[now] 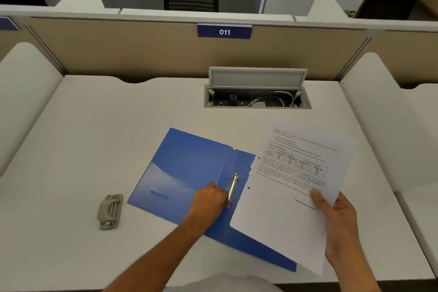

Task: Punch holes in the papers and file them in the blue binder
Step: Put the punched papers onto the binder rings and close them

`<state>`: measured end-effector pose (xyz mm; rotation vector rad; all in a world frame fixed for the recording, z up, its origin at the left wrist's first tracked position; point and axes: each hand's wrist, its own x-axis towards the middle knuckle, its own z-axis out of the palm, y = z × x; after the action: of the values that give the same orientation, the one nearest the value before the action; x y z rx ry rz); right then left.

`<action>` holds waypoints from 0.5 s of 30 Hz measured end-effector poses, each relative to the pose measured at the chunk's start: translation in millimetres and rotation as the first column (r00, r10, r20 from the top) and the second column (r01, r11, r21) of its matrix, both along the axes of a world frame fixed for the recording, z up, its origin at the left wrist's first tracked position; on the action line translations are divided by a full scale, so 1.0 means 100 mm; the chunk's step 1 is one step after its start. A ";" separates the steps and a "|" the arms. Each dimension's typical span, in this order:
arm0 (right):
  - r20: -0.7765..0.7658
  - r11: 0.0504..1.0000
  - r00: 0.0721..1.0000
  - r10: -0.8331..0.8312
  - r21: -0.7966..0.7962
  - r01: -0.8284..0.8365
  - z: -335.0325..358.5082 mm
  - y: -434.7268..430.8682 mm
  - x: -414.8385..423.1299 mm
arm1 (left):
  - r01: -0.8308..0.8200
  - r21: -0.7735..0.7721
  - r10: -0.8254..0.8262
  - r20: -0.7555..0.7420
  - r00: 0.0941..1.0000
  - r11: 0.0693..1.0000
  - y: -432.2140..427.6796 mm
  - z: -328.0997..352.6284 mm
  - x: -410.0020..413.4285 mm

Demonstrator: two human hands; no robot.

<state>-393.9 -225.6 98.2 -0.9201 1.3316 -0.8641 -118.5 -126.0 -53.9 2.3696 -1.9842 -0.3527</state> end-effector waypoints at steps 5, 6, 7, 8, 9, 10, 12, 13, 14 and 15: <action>-0.046 0.999 0.998 0.033 -0.005 -0.033 -0.10 -0.02 -0.04 | 0.010 0.054 -0.006 -0.070 0.998 0.999 0.12 0.02 -0.30; -0.063 0.999 0.997 0.049 -0.008 -0.050 -0.13 -0.01 -0.05 | -0.003 0.034 0.007 -0.125 0.992 0.999 0.17 0.00 -0.35; -0.080 0.998 0.995 0.064 -0.010 -0.065 -0.15 -0.01 -0.05 | -0.034 -0.002 0.033 -0.195 0.980 0.999 0.20 -0.02 -0.39; -0.094 0.997 0.992 0.079 -0.011 -0.081 -0.18 -0.01 -0.07 | -0.095 -0.035 0.080 -0.302 0.950 0.995 0.23 -0.06 -0.41; -0.105 0.995 0.990 0.094 -0.011 -0.095 -0.20 -0.01 -0.08 | -0.172 -0.024 0.145 -0.436 0.888 0.985 0.26 -0.08 -0.43; -0.113 0.994 0.988 0.108 -0.007 -0.109 -0.23 -0.02 -0.08 | -0.214 0.019 0.185 -0.575 0.797 0.977 0.28 -0.10 -0.43; -0.119 0.990 0.983 0.143 0.004 -0.143 -0.26 -0.02 -0.09 | -0.235 0.097 0.230 -0.723 0.651 0.967 0.32 -0.13 -0.41; -0.121 0.987 0.979 0.163 0.011 -0.163 -0.28 -0.02 -0.09 | -0.223 0.112 0.231 -0.742 0.629 0.968 0.34 -0.14 -0.39; -0.125 0.983 0.975 0.183 0.018 -0.183 -0.29 -0.03 -0.09 | -0.201 0.122 0.224 -0.746 0.628 0.972 0.34 -0.14 -0.38; -0.128 0.980 0.971 0.201 0.023 -0.199 -0.30 -0.03 -0.09 | -0.174 0.131 0.213 -0.744 0.633 0.976 0.35 -0.12 -0.38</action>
<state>-402.9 -228.3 68.6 -1.0979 1.3262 -0.6505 -157.0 -91.2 -66.2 1.9101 -1.3062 -1.1614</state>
